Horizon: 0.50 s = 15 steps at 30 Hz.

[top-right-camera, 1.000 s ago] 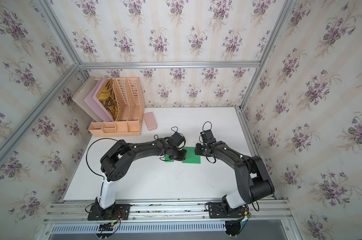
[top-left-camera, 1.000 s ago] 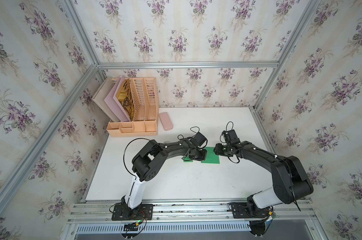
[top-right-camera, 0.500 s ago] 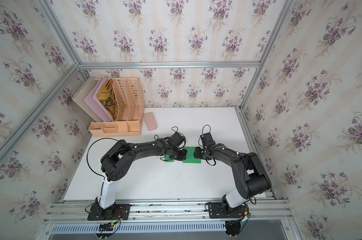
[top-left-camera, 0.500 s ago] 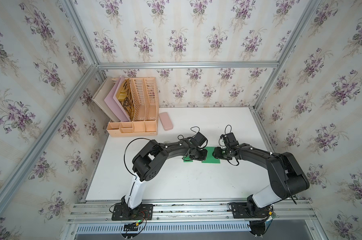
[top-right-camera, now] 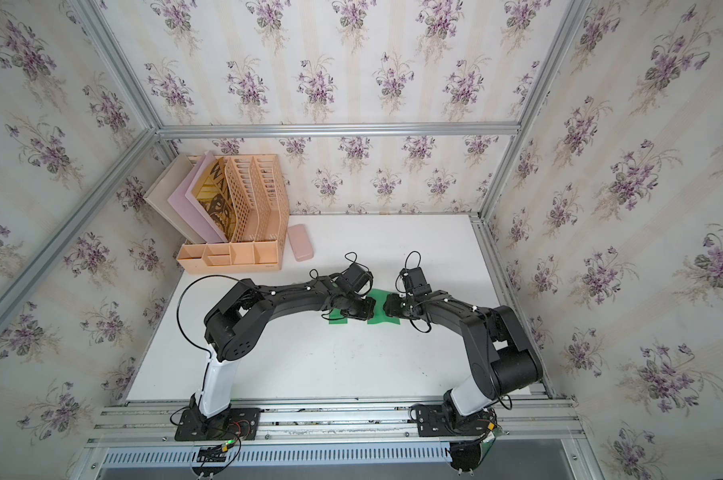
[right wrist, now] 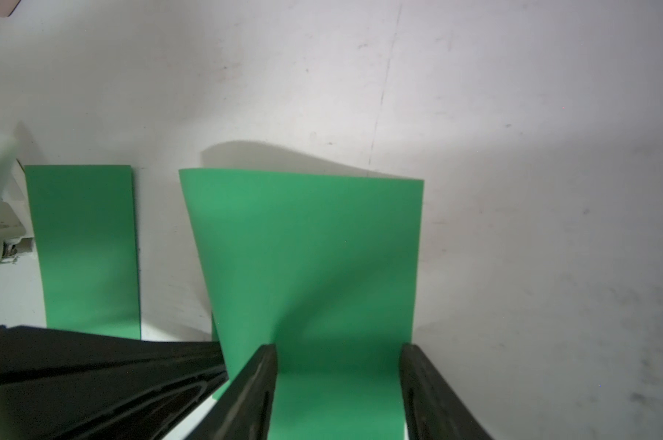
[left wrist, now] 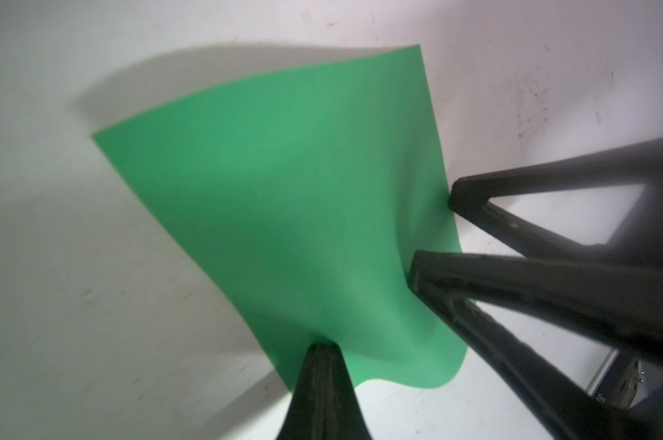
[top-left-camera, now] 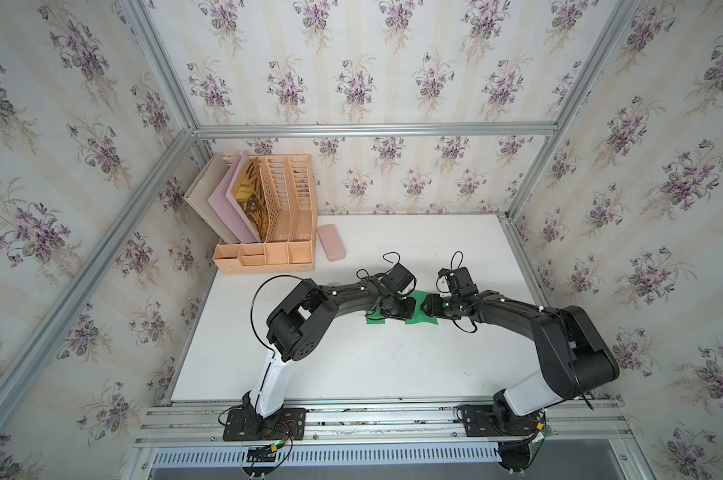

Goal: Fold the square paper along the opposite sides
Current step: Pick up the paper from the center of the board.

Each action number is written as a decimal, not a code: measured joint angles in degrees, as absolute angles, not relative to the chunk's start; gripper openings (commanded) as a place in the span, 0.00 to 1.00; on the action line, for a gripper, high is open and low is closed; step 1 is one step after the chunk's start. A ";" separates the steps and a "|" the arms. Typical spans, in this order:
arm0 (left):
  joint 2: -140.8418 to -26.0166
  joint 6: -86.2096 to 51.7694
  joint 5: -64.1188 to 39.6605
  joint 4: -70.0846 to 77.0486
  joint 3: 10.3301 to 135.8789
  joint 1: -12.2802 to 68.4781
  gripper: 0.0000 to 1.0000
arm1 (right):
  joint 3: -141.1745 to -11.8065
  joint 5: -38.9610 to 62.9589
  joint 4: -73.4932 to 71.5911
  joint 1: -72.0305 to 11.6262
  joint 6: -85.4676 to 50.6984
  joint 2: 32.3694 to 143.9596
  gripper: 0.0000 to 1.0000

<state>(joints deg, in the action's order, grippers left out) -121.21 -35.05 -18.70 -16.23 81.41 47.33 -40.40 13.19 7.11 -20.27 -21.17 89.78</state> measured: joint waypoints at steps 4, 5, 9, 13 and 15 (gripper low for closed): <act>-121.43 -34.87 -18.70 -16.23 81.62 47.33 0.00 | -40.42 14.59 6.39 -20.27 -21.02 89.97 0.63; -121.45 -34.87 -18.70 -16.19 81.62 47.33 0.00 | -40.45 14.81 6.35 -20.27 -20.99 89.93 0.64; -121.47 -34.83 -18.70 -16.08 81.60 47.33 0.00 | -40.86 14.96 7.38 -20.27 -20.80 89.67 0.67; -121.47 -34.52 -18.72 -15.68 81.41 47.35 0.00 | -41.47 14.70 9.06 -20.16 -20.58 89.54 0.68; -121.40 -34.46 -18.63 -15.66 81.38 47.40 0.00 | -41.91 14.76 9.93 -19.86 -20.56 89.58 0.72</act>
